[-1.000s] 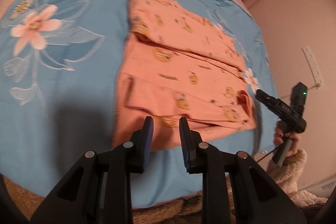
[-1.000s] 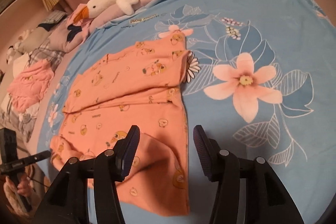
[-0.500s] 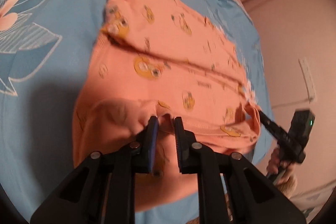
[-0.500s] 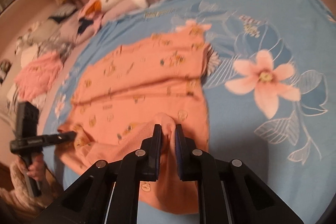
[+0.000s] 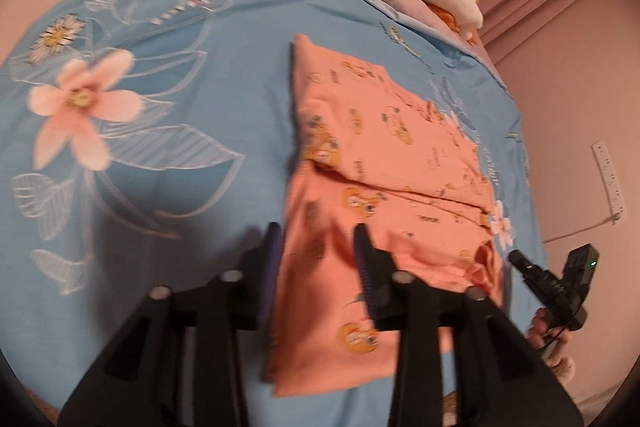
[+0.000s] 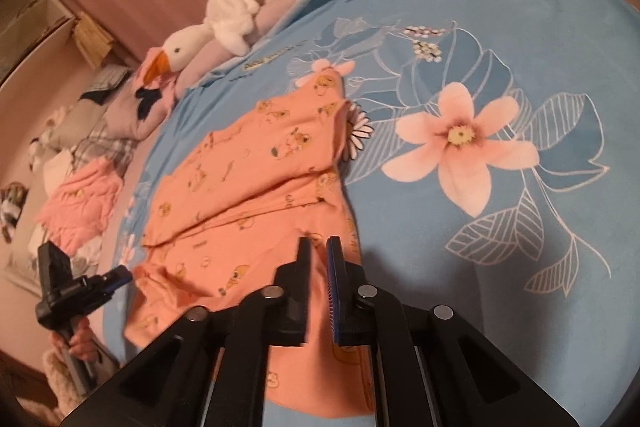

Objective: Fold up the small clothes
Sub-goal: 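Pinch the folded hem edge with both tools and smooth it flat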

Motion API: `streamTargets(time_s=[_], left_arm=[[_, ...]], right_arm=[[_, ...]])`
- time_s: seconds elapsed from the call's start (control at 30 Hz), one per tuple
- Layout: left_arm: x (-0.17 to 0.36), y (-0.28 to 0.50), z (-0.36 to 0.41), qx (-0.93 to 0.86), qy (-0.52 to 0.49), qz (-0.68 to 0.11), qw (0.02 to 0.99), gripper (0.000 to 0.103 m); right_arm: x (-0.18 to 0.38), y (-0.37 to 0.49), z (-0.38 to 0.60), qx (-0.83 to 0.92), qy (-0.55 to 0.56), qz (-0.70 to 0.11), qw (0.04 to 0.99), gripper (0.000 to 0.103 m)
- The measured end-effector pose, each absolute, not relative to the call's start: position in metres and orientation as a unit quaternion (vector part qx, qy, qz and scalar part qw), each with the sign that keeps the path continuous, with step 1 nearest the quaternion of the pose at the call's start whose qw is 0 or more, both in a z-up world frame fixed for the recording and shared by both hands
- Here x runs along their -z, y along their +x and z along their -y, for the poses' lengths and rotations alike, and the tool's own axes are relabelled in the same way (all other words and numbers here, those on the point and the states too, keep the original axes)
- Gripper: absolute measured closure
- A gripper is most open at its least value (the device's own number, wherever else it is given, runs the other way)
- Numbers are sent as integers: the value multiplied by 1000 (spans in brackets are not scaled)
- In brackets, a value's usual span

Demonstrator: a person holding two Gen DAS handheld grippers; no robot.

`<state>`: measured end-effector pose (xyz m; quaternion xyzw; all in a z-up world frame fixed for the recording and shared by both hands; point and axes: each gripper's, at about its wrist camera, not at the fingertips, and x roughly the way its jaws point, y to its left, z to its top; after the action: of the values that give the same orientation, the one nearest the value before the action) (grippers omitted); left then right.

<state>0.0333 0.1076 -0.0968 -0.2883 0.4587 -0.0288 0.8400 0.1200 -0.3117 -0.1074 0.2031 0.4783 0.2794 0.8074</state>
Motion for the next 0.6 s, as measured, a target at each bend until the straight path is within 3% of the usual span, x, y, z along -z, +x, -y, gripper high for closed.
streamTargets(time_s=[0.03,0.1,0.13,0.23,0.3,0.33,0.37,0.6], left_arm=[[98,32,-108,23,-281,-461,841,63],[102,30,-110,15,-273,-466,841,64],[103,29,-110,16,-271,-468,841,64],[104,29,-105,25,-265,-469,842,64],[104,32,-102,32,-260,-469,844,64],[104,35,-99,36,-259,-469,844,64],[105,37,-97,40,-258,-470,844,64],[109,54,-82,58,-245,-474,844,64]], right_arm=[[106,120,310,-285,196,-479,807,90],[106,122,305,-288,179,-484,807,68],[108,123,302,-293,174,-488,803,63],[115,128,287,-313,162,-502,790,61],[118,130,275,-323,149,-508,784,67],[119,130,270,-324,140,-509,785,76],[120,130,266,-326,131,-509,786,98],[100,129,291,-284,174,-469,818,98]])
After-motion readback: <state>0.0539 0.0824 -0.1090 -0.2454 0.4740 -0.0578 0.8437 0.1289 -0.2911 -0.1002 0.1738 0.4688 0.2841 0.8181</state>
